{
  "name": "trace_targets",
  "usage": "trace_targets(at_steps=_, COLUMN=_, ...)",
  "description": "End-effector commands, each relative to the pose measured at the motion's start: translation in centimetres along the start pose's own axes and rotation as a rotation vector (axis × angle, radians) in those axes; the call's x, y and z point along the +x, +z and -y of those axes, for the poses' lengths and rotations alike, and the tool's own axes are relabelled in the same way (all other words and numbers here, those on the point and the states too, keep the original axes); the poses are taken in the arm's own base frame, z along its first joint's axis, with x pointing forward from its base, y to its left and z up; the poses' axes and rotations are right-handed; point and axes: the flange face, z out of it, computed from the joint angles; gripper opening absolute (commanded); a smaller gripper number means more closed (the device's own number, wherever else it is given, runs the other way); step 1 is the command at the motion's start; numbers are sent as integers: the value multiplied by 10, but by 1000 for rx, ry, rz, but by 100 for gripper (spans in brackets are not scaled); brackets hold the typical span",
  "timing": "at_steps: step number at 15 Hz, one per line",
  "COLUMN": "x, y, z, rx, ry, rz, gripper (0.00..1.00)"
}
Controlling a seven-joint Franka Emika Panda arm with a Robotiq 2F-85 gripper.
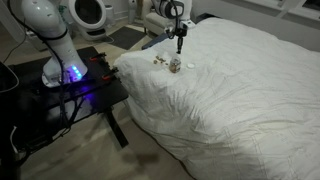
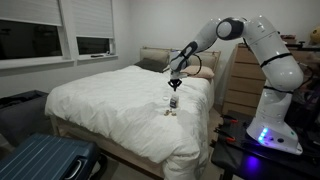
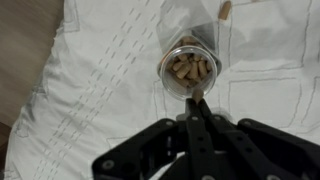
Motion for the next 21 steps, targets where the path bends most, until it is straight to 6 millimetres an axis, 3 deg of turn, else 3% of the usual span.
trace_targets(at_steps=1, x=3, y=8, z=11, rx=2, ry=-14, rz=45, gripper=1)
trace_targets(at_steps=13, x=0, y=31, z=7, rx=-36, ry=-2, rz=101, gripper=2)
trace_targets(at_steps=14, x=0, y=31, z=7, rx=-38, ry=-2, rz=101, gripper=28)
trace_targets(at_steps=16, x=0, y=30, z=6, rx=-40, ry=-2, rz=99, gripper=34)
trace_targets(at_steps=21, x=0, y=29, z=4, rx=-41, ry=2, rz=96, gripper=73)
